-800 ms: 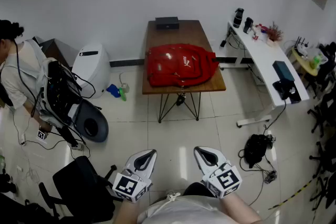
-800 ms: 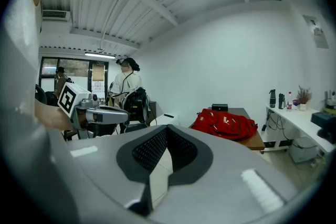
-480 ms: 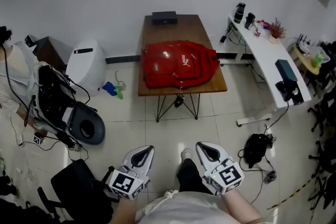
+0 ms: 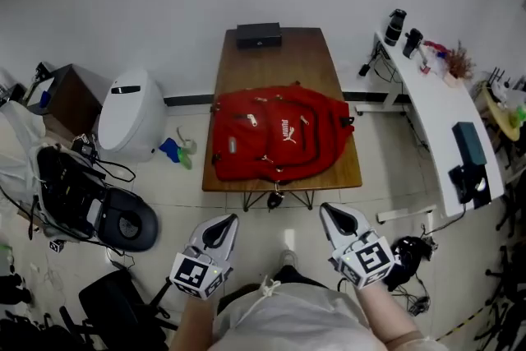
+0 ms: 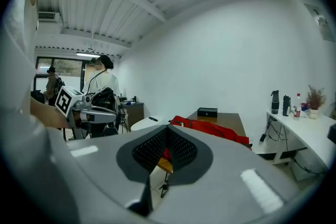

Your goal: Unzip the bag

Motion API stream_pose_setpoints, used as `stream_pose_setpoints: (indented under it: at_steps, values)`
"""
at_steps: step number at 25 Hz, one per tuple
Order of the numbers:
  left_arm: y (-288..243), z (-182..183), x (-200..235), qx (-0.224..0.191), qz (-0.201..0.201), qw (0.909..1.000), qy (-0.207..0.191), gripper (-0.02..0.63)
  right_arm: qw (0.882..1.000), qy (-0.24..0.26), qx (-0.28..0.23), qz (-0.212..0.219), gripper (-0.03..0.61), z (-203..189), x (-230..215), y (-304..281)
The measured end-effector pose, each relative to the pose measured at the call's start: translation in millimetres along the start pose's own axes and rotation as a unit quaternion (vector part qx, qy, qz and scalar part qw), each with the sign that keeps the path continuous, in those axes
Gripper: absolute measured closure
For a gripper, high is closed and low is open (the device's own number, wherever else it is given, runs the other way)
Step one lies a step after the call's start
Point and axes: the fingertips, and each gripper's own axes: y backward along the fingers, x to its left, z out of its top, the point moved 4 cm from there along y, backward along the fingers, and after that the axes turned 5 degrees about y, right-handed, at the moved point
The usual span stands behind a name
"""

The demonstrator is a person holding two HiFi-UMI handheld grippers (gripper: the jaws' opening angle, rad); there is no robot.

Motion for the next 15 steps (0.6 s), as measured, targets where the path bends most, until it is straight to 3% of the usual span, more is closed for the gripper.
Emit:
stream_pose_setpoints:
  at_steps: [5, 15]
  values:
    - [-60, -7, 25, 0.014, -0.009, 0.999, 0.041, 0.609, 0.999, -0.01, 0.036, 0.015, 0.572, -13, -34, -51]
    - [-127, -47, 83, 0.097, -0.062, 0.9932, 0.019, 0.609, 0.985, -0.095, 0.147, -0.009, 0.571, -83, -24, -124]
